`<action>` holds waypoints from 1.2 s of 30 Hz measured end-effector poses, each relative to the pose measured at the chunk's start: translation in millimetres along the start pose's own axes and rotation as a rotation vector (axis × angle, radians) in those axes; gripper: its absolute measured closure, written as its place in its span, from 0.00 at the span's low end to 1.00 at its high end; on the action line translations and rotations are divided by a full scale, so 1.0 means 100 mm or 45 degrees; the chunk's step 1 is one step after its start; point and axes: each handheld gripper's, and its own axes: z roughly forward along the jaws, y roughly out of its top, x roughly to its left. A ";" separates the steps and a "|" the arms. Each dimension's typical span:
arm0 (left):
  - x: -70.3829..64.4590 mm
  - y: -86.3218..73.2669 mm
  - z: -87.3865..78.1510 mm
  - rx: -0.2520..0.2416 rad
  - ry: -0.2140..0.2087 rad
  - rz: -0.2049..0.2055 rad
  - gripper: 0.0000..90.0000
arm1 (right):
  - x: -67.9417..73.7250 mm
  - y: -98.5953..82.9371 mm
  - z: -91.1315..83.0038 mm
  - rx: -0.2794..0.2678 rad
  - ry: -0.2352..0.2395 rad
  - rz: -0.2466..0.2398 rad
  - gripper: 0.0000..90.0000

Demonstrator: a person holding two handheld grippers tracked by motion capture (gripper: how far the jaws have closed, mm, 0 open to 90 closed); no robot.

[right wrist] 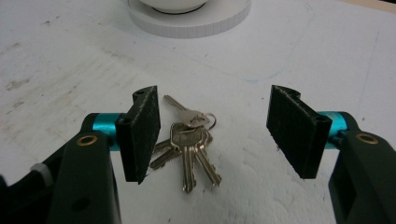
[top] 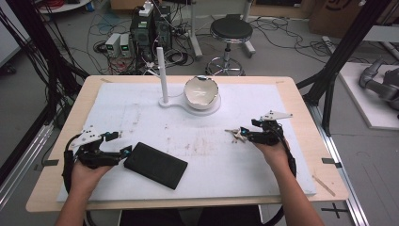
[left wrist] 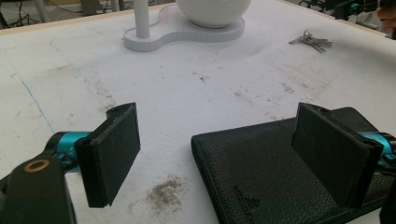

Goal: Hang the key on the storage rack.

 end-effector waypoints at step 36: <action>-0.01 0.01 -0.02 0.009 0.002 0.026 0.17 | 0.17 0.04 0.39 0.217 -0.133 0.229 0.99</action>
